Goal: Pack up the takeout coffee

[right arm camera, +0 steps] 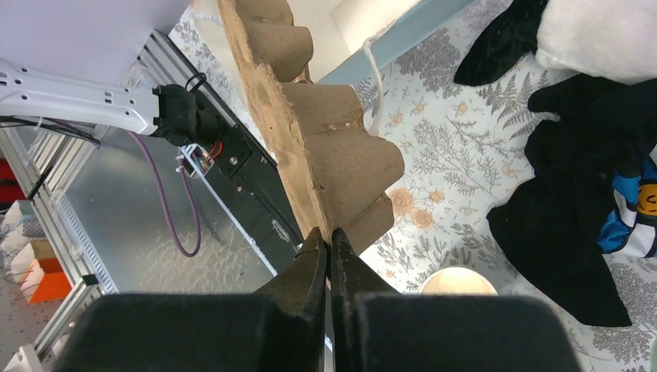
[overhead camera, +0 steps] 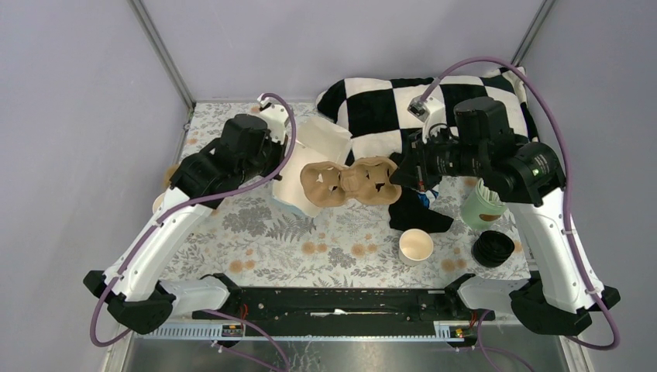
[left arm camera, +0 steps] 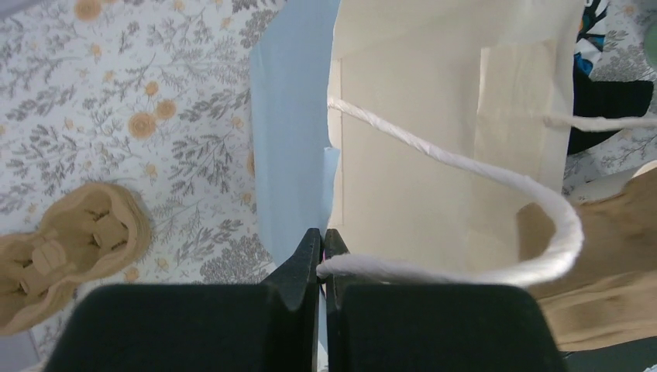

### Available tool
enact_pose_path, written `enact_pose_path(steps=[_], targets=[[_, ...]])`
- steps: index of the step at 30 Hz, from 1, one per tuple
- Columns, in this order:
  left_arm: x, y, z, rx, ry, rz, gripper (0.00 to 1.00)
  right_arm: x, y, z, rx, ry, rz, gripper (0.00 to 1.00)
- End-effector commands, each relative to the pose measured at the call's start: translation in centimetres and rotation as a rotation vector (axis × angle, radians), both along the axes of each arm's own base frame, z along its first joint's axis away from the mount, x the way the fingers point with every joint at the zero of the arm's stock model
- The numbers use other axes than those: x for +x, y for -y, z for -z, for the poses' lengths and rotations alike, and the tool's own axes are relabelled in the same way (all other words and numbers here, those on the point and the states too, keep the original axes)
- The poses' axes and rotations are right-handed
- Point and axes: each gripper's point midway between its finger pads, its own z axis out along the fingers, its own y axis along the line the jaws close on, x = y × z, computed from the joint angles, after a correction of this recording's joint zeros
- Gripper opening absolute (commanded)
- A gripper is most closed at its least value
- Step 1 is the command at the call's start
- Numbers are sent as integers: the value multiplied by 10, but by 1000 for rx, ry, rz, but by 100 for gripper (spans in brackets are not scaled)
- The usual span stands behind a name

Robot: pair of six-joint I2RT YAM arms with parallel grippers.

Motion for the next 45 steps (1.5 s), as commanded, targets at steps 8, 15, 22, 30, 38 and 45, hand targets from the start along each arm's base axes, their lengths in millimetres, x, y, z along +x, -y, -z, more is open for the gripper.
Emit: enact_pose_path(steps=[8,15,22,30,38,45], targets=[[4,41,-53,43,181,185,0,-2,-9,20,-105,-56,-5,0],[-9,56,-19,190,132,260,0,-3,-32,42,-131,-92,-2,0],[-35,80,6,164,61,340,0,6,-26,50,-222,-40,-5,0],[-48,91,12,81,24,334,0,23,-8,30,-267,134,24,0],[-54,92,6,11,31,321,0,11,-23,78,-266,107,-129,0],[-64,108,3,-126,7,347,0,22,-54,83,-169,142,-189,0]])
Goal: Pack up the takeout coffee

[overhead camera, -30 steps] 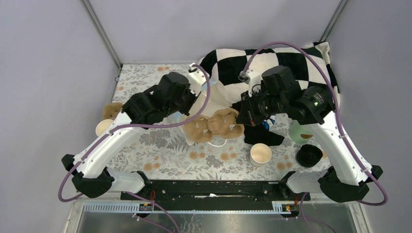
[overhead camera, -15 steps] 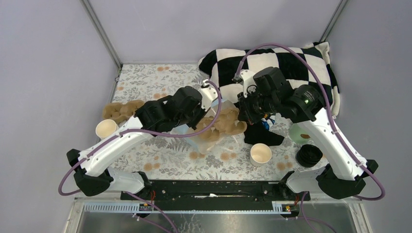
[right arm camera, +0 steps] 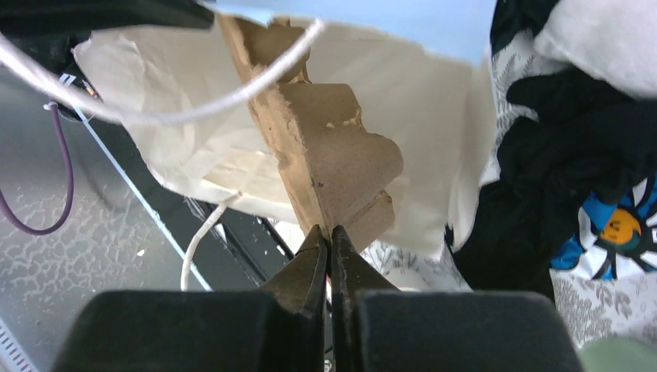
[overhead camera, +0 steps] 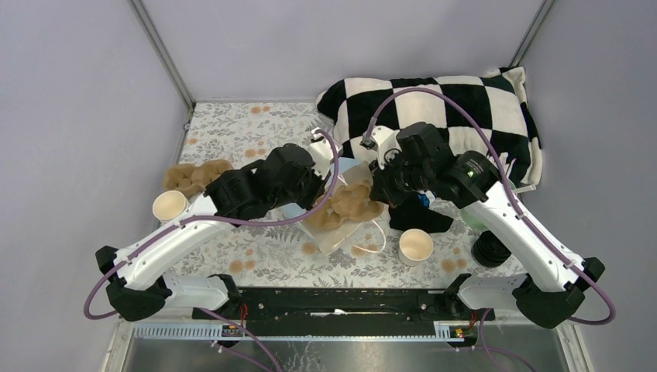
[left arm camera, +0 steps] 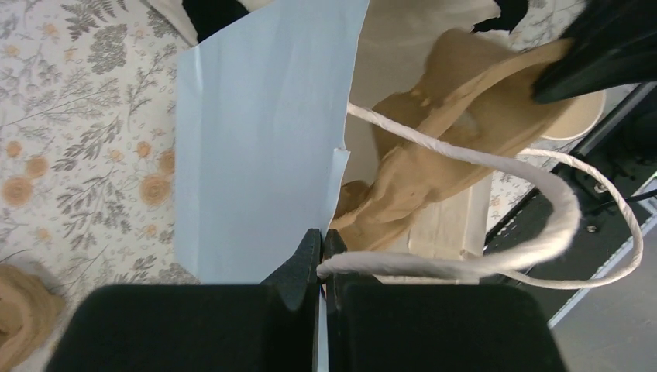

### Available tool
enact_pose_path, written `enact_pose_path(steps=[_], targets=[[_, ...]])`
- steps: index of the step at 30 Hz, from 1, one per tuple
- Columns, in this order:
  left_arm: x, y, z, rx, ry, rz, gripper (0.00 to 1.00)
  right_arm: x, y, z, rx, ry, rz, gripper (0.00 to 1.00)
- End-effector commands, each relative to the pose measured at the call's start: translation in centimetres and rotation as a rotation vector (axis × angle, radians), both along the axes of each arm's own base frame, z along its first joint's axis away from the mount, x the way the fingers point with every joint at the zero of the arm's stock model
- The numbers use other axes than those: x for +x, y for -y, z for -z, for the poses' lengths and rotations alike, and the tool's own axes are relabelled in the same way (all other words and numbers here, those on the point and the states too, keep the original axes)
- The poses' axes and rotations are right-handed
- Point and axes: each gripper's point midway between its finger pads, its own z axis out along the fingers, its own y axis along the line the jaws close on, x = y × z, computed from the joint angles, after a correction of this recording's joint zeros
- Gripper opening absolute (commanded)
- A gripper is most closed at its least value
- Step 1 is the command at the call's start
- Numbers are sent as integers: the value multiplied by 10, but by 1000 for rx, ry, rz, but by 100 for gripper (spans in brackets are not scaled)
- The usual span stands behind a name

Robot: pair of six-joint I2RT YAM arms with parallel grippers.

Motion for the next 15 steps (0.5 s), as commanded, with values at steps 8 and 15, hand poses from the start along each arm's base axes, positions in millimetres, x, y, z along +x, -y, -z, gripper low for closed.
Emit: enact_pose_path(steps=[8,15], targets=[[-11,26,-31,-276,-6,19,0,12,-40,7,92,85,-185,0],[-17,27,-34,-311,-28,26,0,18,-44,19,82,115,-169,0]])
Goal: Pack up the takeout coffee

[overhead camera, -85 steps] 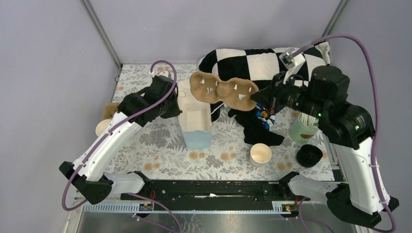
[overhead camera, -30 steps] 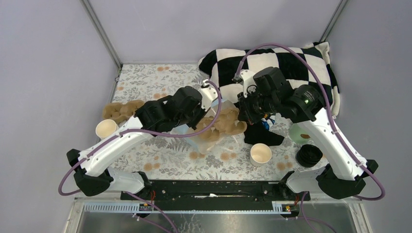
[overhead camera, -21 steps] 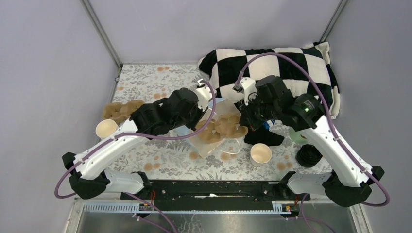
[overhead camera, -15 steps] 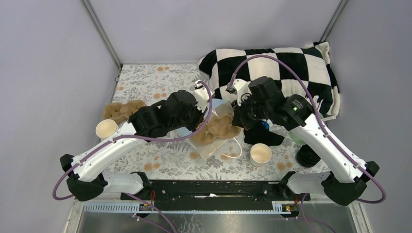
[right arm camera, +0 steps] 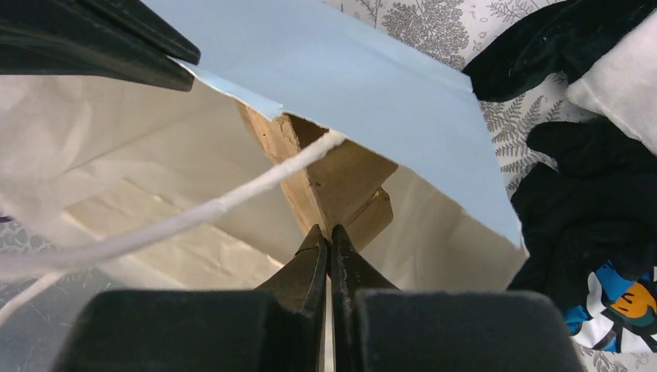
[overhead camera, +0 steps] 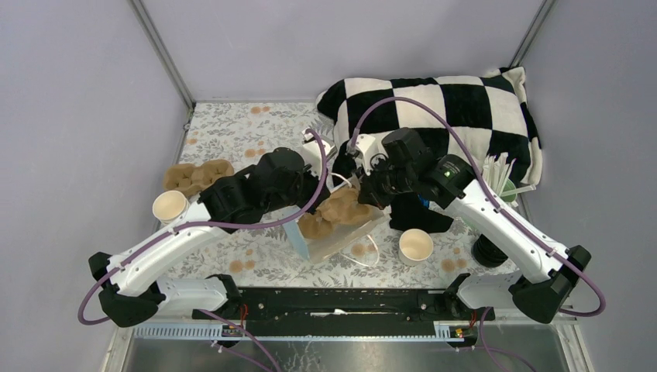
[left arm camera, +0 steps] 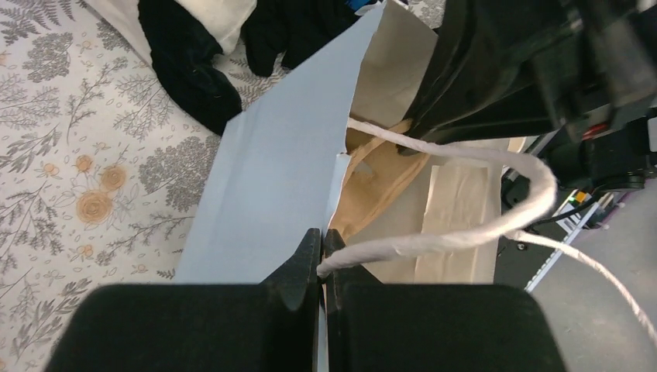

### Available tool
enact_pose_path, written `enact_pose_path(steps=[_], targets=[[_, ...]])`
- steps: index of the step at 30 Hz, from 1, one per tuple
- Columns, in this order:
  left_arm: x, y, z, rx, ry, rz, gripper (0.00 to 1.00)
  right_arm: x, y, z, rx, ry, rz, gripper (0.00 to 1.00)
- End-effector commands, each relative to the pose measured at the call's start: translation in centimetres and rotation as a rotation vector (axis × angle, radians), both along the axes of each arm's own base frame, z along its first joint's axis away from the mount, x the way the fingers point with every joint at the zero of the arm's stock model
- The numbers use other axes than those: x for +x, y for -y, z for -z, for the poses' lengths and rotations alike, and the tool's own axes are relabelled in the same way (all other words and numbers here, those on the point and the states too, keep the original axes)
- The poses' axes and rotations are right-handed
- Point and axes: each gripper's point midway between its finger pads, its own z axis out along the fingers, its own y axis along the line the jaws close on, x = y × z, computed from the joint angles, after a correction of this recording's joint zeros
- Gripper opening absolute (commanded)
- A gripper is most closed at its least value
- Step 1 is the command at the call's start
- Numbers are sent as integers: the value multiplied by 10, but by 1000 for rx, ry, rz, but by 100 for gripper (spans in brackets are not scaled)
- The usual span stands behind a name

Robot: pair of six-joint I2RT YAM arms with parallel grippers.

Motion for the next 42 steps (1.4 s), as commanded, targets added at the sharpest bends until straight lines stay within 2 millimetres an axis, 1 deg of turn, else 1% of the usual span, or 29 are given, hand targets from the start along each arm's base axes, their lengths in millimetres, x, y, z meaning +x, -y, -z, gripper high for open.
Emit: enact_pose_path(steps=[1,3,6,13,16,21,25,28,34,37,39,42], targets=[[-4,12,-28,-140,24,18,0,9,-13,-10,44,89,3,0],[-4,13,-29,-153,18,10,0,16,-11,-7,16,98,62,0],[-5,15,-30,-174,2,5,0,21,-5,-2,-16,89,138,0],[0,9,-25,-209,-9,-77,0,6,4,10,-26,-58,255,0],[-2,10,-23,-241,-17,-78,0,4,-1,20,-27,-89,244,2],[-4,14,-22,-271,-39,-76,0,10,-16,25,-7,-101,228,3],[-4,15,-21,-288,-52,-90,0,11,-21,32,-8,-117,235,6],[-2,15,-21,-305,-48,-103,0,9,-27,36,8,-122,227,10],[-3,16,-20,-319,-55,-104,0,13,-31,42,44,-101,247,11],[-3,15,-17,-315,-59,-104,0,17,-30,42,61,-63,257,17],[-3,13,-16,-314,-58,-111,0,23,-23,43,53,-33,303,29],[-4,10,-15,-314,-52,-119,0,33,-5,37,16,9,413,42]])
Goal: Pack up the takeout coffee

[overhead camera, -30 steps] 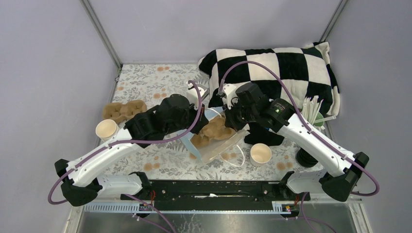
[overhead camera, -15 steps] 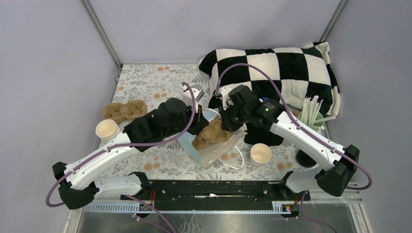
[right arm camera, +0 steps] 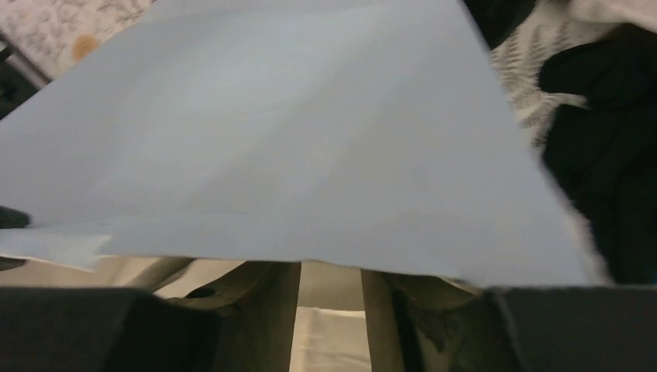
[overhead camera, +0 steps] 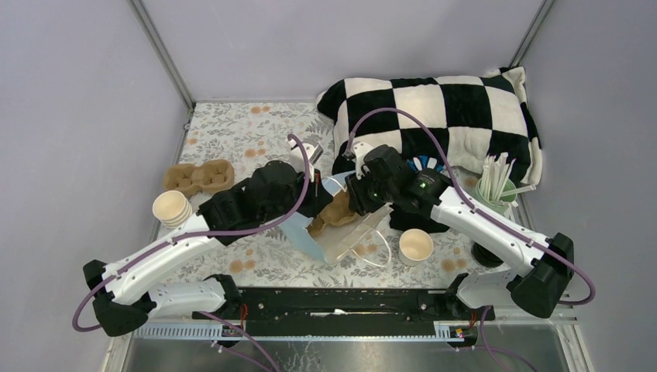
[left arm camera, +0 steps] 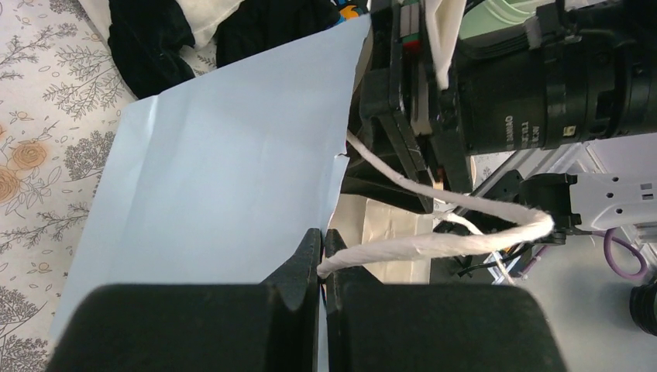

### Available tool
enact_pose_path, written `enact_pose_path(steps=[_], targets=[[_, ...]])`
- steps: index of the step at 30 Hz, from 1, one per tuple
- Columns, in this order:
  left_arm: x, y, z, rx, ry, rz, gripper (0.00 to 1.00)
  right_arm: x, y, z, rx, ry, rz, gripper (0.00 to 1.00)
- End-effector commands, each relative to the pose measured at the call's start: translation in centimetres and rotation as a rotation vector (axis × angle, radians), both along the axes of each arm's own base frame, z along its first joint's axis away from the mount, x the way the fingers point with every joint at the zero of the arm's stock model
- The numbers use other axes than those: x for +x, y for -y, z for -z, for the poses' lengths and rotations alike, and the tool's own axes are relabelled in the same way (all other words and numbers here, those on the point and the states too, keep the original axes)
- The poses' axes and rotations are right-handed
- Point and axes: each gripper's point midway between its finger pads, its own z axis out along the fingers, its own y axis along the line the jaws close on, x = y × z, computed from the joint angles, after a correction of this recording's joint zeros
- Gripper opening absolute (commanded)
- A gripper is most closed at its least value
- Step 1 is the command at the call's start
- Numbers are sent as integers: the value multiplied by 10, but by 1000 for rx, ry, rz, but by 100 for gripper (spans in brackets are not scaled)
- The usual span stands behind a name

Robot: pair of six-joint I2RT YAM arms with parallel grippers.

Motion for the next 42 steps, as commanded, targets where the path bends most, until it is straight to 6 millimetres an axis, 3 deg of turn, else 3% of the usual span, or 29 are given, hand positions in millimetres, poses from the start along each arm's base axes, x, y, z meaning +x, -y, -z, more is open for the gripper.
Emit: enact_pose_path(steps=[1,5,9,18,28,31,36,38,40,42], targets=[[0,0,-23,-91,52,-10,0,19,18,-27,-3,122,149,46],[-1,-4,-19,-78,48,-19,0,8,31,-38,-2,121,172,53],[-1,-5,-15,-63,41,-20,0,-1,37,-32,-18,84,184,53],[0,-2,-19,-73,44,-14,0,19,22,-18,51,121,333,53],[-1,2,-23,-88,49,2,0,27,15,23,-43,203,349,38],[-1,1,-24,-88,52,1,0,30,6,25,-20,270,315,33],[-1,0,-26,-89,57,0,0,32,-18,15,133,431,162,12],[-2,-2,-25,-86,56,-2,0,32,-23,15,154,494,97,9],[-2,-3,-24,-84,55,-4,0,38,-25,21,125,509,93,12],[-2,-5,-22,-74,52,-12,0,47,-22,26,44,488,127,34]])
